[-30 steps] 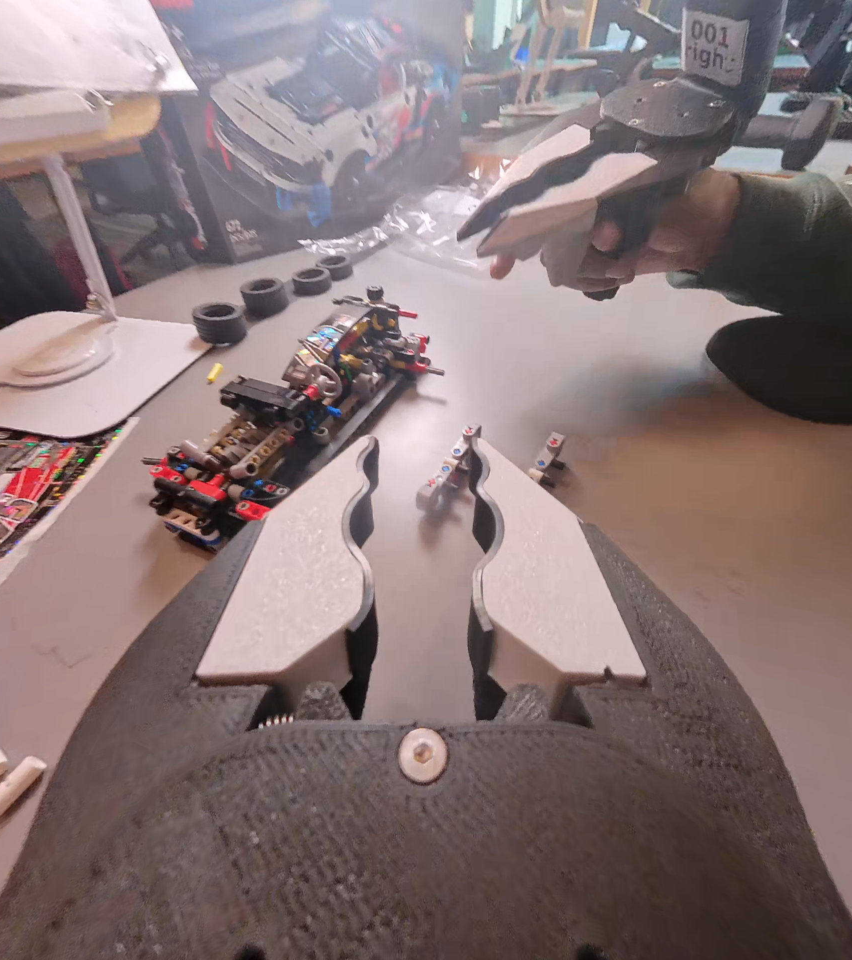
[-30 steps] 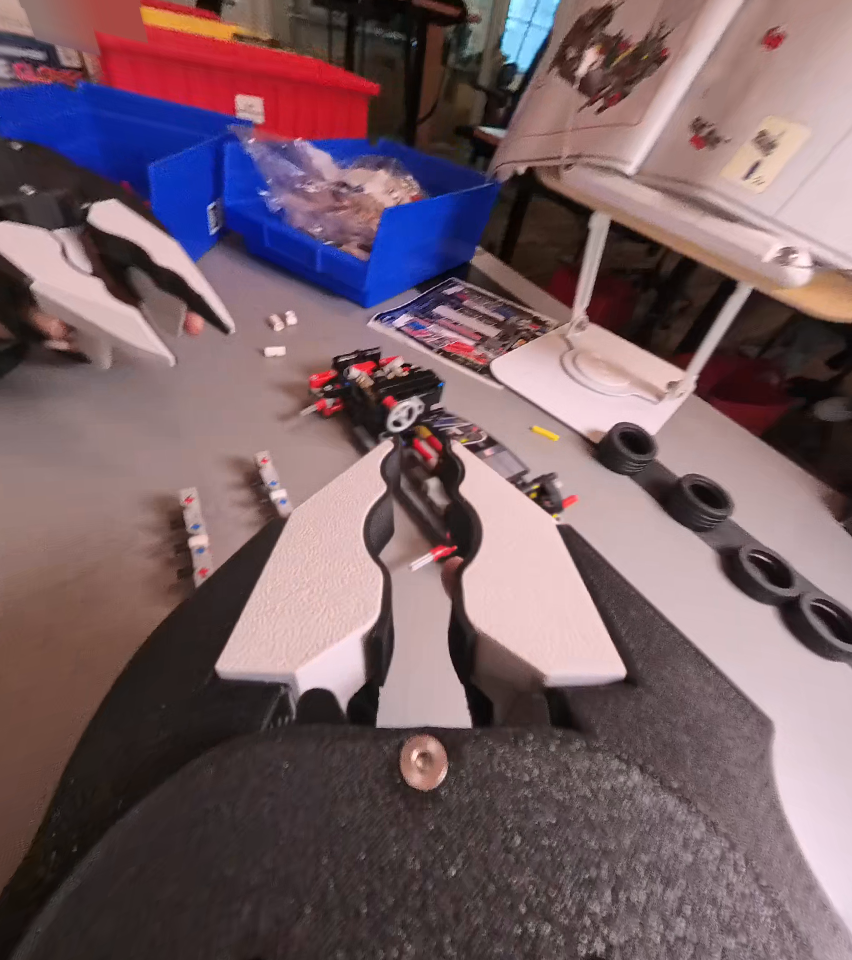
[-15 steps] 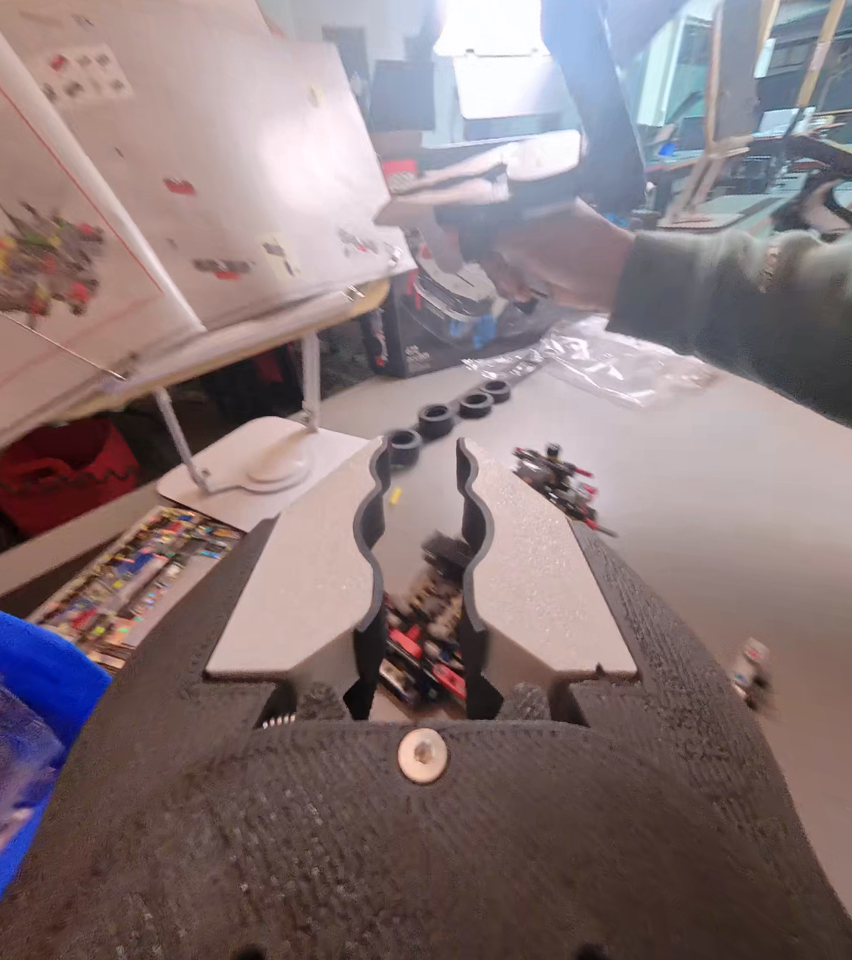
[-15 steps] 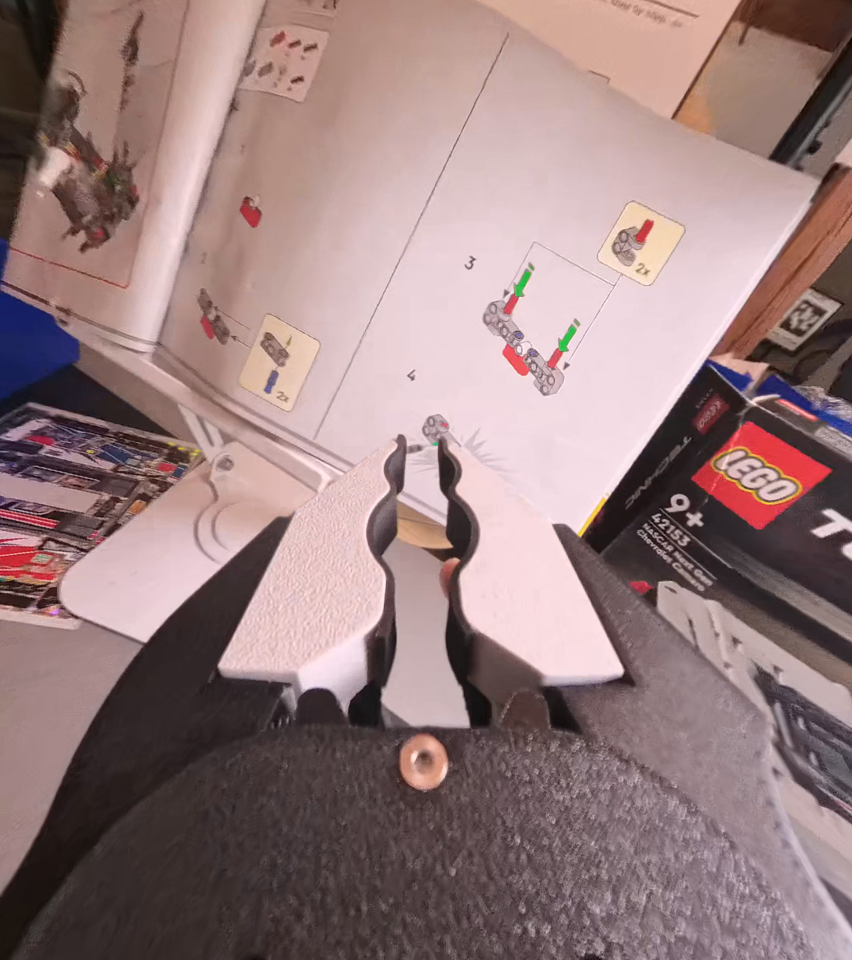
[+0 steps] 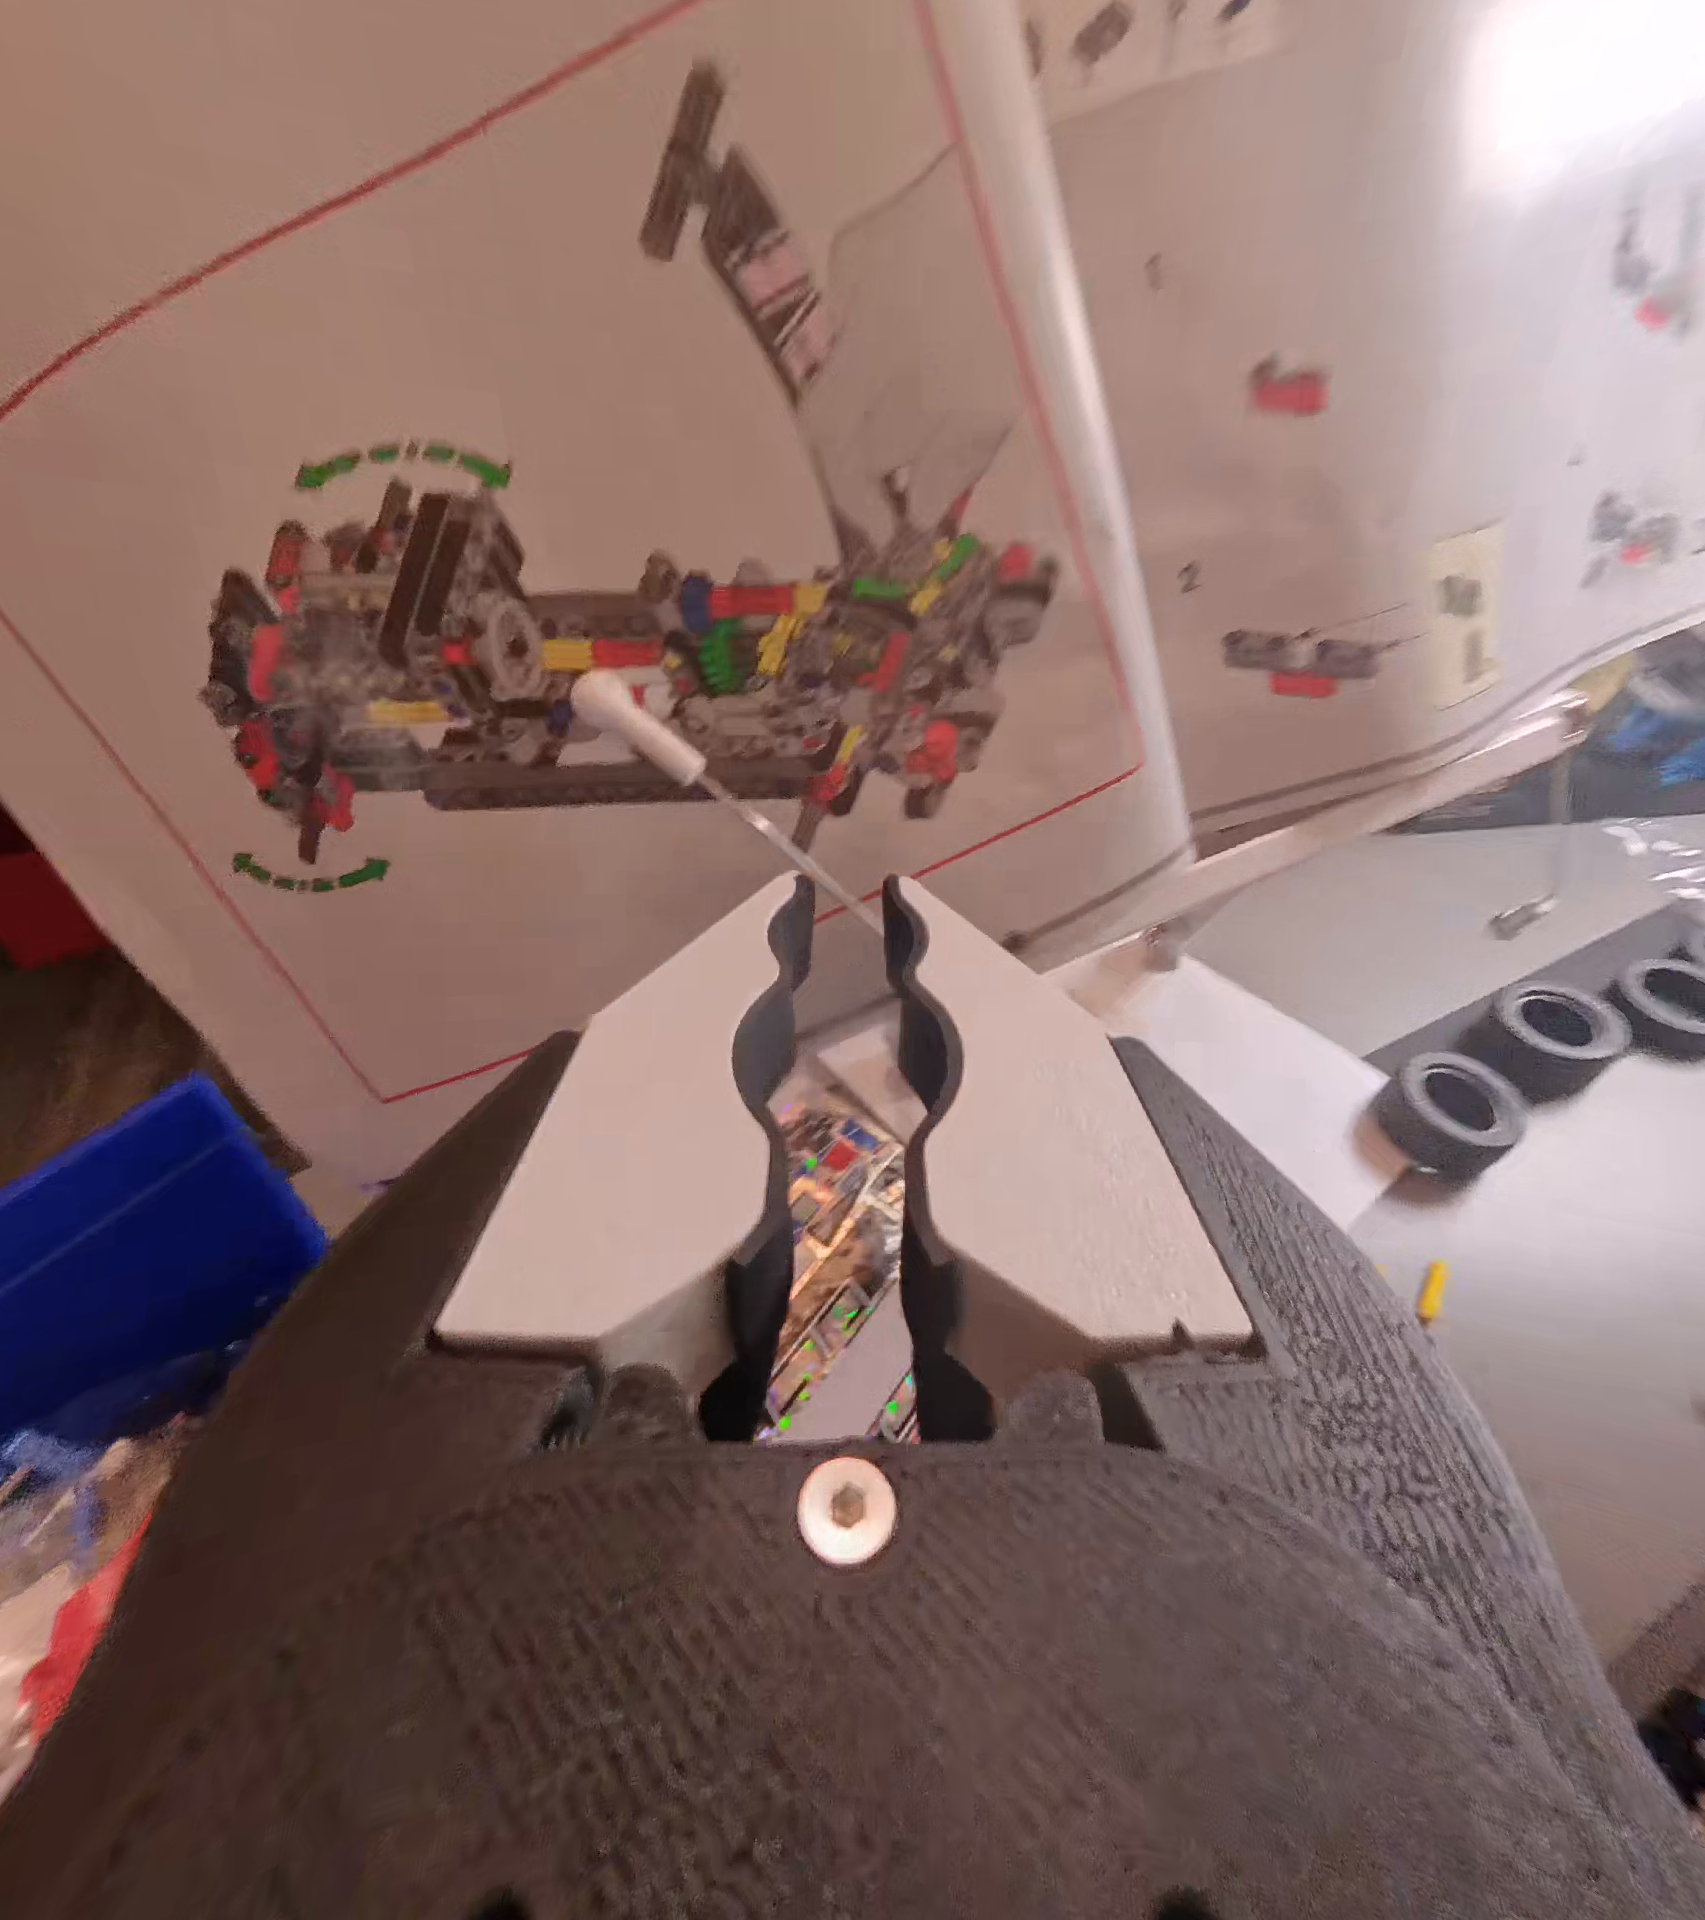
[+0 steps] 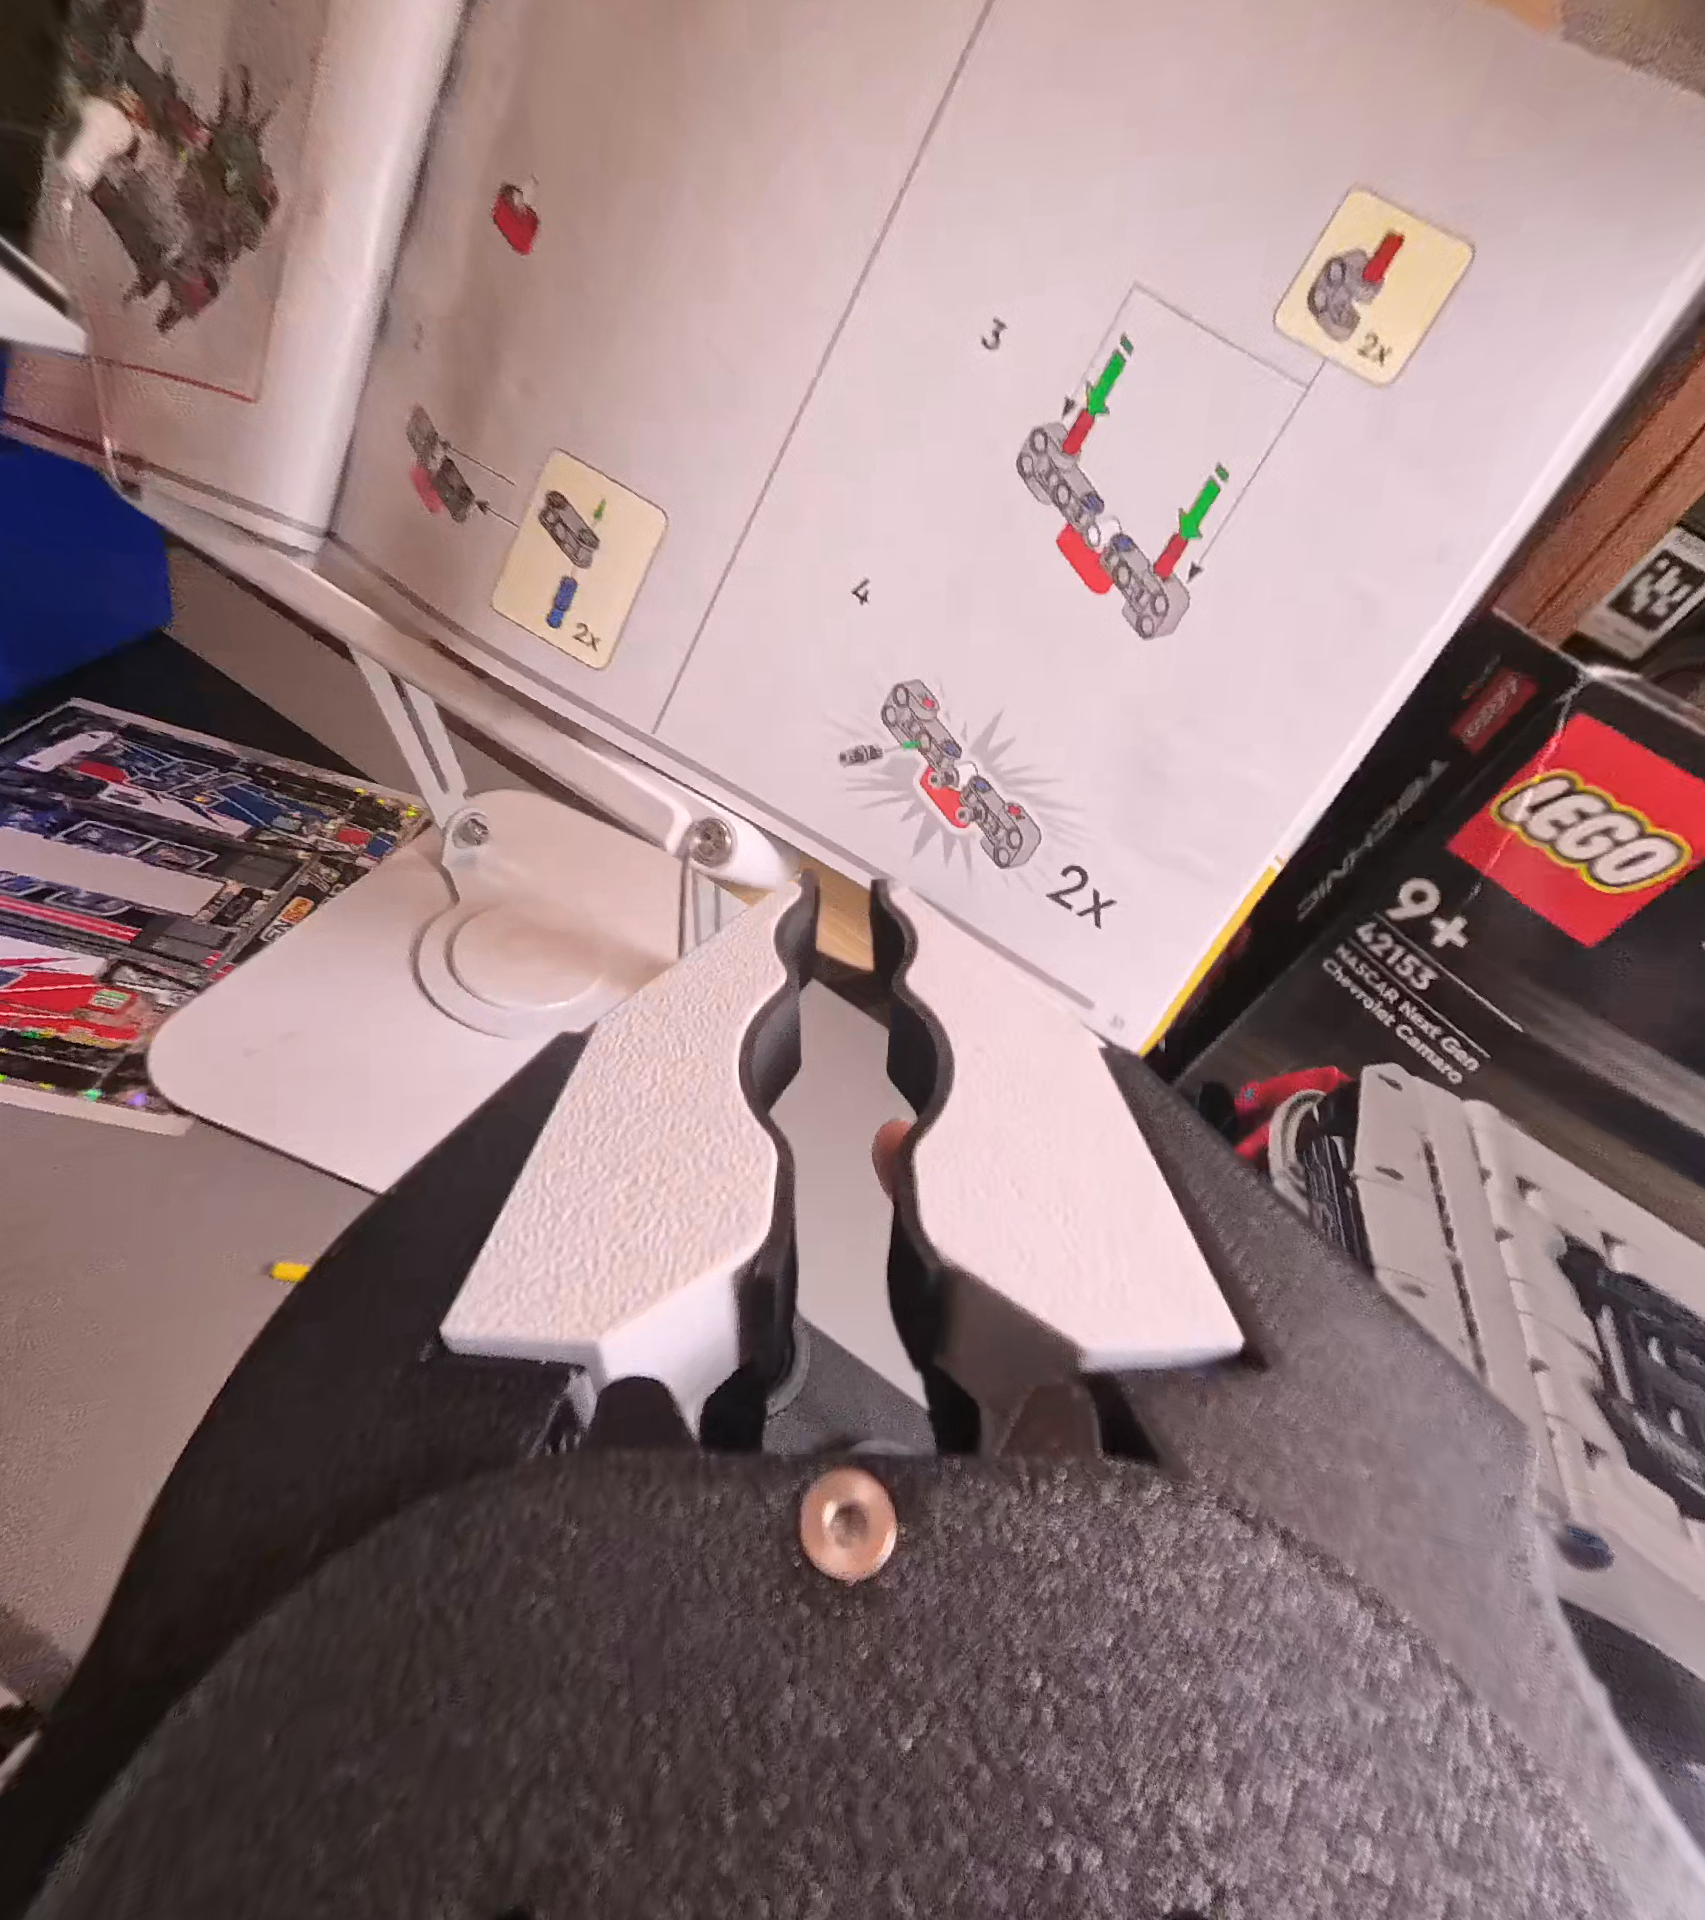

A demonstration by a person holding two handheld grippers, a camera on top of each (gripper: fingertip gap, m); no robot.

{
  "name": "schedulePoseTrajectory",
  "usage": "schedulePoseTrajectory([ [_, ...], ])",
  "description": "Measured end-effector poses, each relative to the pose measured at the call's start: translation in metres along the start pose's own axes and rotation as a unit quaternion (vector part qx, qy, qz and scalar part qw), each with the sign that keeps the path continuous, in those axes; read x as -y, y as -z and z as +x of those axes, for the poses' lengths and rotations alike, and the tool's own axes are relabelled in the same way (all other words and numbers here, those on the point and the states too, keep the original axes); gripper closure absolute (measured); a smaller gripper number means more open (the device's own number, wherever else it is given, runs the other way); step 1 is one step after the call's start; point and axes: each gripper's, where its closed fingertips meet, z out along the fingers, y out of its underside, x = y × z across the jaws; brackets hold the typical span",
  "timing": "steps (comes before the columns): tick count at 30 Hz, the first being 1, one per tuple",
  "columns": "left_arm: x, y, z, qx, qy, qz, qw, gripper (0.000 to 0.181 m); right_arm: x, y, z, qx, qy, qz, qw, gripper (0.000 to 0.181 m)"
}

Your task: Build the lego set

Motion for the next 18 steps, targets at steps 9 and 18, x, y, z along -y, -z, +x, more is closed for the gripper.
schedulePoseTrajectory([
  [9, 0.014, 0.015, -0.005, -0.015, 0.061, 0.061, 0.996, 0.169, 0.032, -0.027, -0.055, 0.031, 0.057, 0.026, 0.998, 0.171],
  [18, 0.001, -0.008, -0.024, 0.021, 0.068, 0.012, 0.997, 0.167, 0.018, -0.054, -0.055, -0.03, 0.07, -0.009, 0.997, 0.16],
])
